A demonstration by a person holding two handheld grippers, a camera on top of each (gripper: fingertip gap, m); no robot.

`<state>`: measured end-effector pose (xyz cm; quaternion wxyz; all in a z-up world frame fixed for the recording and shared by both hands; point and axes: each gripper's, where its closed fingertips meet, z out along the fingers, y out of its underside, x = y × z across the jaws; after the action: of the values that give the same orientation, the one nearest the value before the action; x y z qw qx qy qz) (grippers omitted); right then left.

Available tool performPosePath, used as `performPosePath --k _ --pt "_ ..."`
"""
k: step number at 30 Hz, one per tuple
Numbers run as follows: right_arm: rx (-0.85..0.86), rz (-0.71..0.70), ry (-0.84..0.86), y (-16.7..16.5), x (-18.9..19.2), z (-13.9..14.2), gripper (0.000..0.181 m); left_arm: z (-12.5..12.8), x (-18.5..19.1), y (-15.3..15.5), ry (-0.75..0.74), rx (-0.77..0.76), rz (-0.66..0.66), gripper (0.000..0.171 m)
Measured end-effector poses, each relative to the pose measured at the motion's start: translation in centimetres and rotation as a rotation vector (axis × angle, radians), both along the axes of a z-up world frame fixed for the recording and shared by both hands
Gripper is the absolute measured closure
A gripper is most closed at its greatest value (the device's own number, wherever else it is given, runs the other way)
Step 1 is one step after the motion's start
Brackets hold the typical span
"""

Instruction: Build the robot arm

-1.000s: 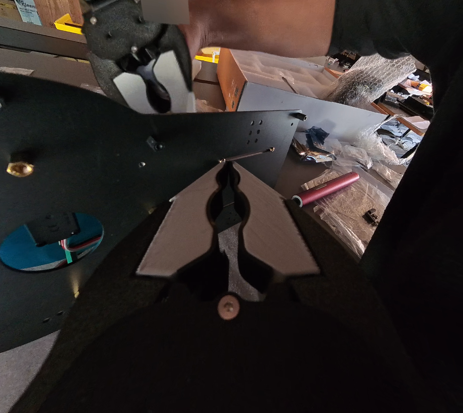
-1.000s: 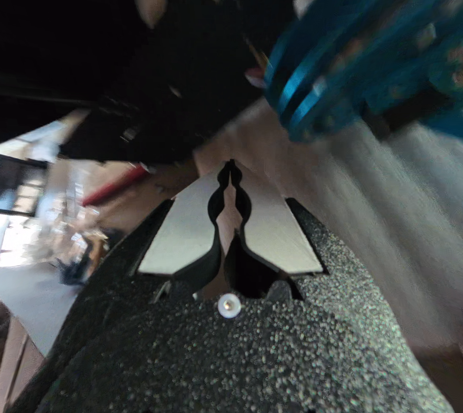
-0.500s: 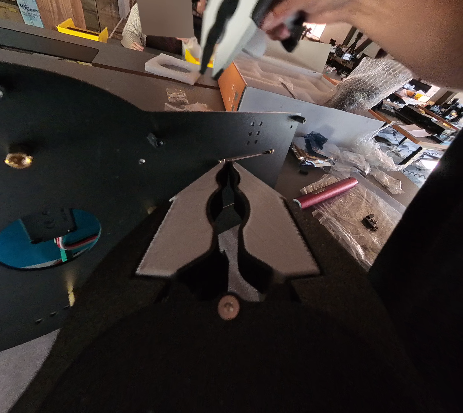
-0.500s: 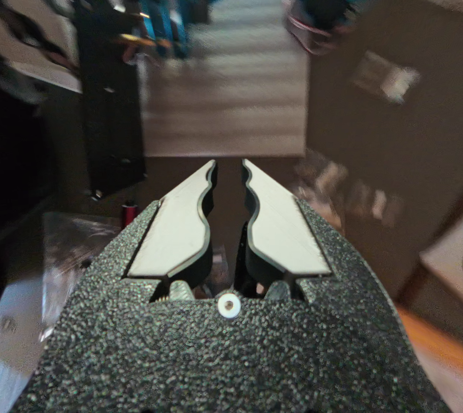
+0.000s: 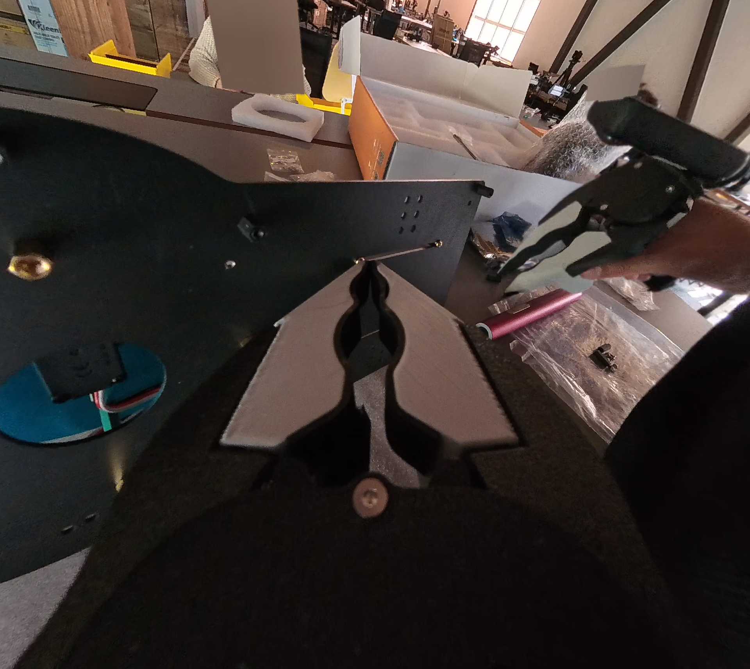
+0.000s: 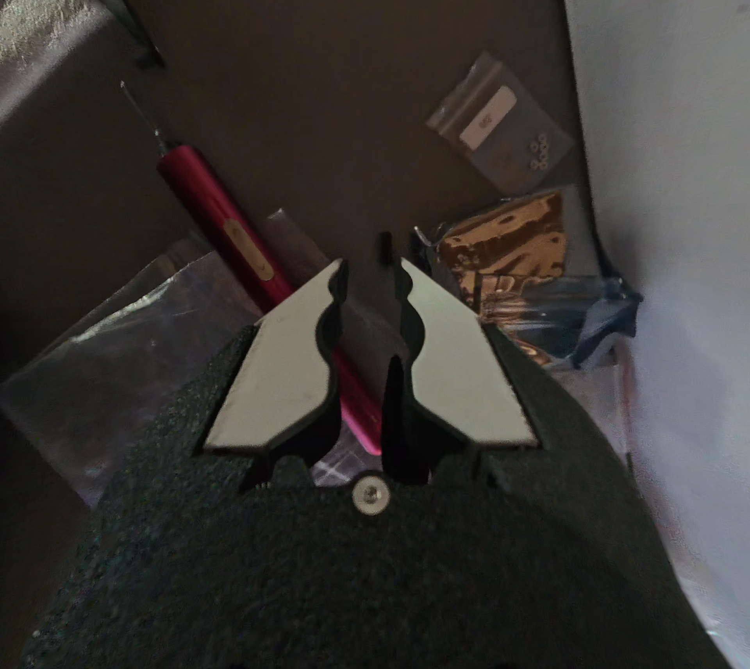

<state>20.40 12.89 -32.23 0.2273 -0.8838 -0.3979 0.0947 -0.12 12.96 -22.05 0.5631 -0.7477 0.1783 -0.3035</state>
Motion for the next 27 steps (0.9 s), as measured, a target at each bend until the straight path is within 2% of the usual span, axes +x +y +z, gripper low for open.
performPosePath --k 3,7,13,16,18,21,24,25,27 --pt "0.006 -0.06 0.059 0.4 0.2 0.0 0.162 0.0 0.0 0.0 0.004 0.0 -0.001 0.171" --pt "0.01 -0.073 0.14 0.9 -0.1 0.1 0.167 0.0 0.0 0.0 0.001 -0.01 -0.004 0.171" --pt "0.049 0.079 0.075 1.1 -0.5 0.0 0.176 0.0 0.0 0.1 0.001 -0.011 -0.002 0.171" --pt "-0.007 0.16 0.033 1.0 -0.9 0.2 0.177 0.1 0.1 0.1 -0.006 -0.009 -0.001 0.171" --pt "0.019 0.279 0.105 1.5 -3.4 2.6 0.175 0.1 0.1 0.2 -0.007 -0.007 0.001 0.171" --pt "0.135 0.53 0.184 4.3 -7.7 8.7 0.175 0.1 0.1 0.2 -0.008 -0.011 -0.001 0.171" --pt "0.15 0.913 0.313 5.0 -12.7 14.7 0.172 0.1 0.1 0.2 -0.023 -0.015 -0.003 0.171" --pt "0.15 1.048 0.309 5.1 -13.9 15.4 0.176 0.1 0.0 0.1 -0.026 -0.018 -0.004 0.171" --pt "0.157 1.3 0.243 5.7 -15.9 14.9 0.176 0.1 0.0 0.1 -0.022 -0.019 -0.01 0.171"
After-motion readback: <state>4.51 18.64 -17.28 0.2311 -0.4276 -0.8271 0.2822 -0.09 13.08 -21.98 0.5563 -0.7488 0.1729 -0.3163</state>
